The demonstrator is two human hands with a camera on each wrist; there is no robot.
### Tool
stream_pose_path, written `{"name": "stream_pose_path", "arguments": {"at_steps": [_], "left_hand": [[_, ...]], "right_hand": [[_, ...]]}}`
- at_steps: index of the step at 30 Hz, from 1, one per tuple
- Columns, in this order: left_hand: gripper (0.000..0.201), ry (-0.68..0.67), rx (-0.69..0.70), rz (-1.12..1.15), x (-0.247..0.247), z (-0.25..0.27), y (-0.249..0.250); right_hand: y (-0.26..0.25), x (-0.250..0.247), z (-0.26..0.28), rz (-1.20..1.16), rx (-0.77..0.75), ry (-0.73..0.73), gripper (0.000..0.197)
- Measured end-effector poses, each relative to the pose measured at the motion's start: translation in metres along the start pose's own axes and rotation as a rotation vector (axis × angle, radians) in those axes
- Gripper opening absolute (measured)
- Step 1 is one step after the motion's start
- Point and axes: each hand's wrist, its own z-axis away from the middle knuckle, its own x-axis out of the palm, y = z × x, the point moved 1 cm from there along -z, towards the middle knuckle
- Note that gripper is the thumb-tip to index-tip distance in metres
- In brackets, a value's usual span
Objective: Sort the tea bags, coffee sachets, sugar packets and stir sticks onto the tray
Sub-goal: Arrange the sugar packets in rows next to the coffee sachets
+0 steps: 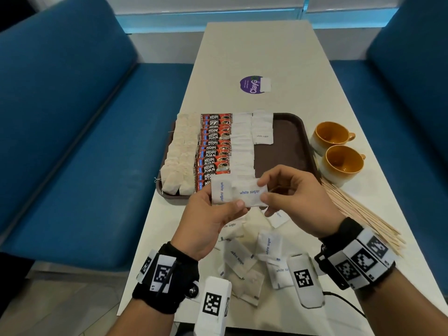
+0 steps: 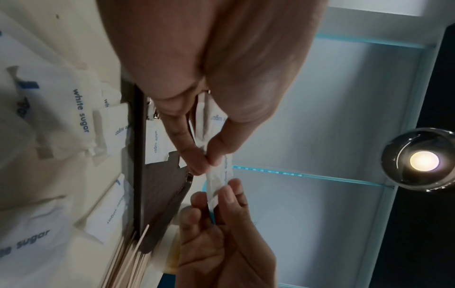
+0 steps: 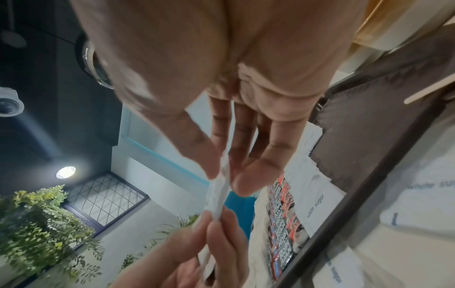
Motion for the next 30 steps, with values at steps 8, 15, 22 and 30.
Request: {"name": "stream_pose_path", "arguments": {"at_steps": [8, 15, 22, 30], "left_hand": [[0.023, 0.153, 0.01, -0.089, -0.015, -0.016, -0.003], [0.023, 0.152, -0.066, -0.068, -0.025, -0.026, -0.001], [0.025, 0.151, -0.102, -0.032, -0.03, -0.036, -0.006], [0.024, 0.142, -0.125, -0.04, -0.034, -0.043, -0.013]], "right_hand": [[0.007, -0.01, -0.029, 0.161, 0.052, 0.137, 0.014], [0.003, -0.051, -0.102, 0.341, 0.138, 0.294, 0.009], [0.019, -0.065, -0.17, 0.349, 0.195, 0.367, 0.012], [0.045, -0.068, -0.192, 0.501, 0.294, 0.312, 0.018]]}}
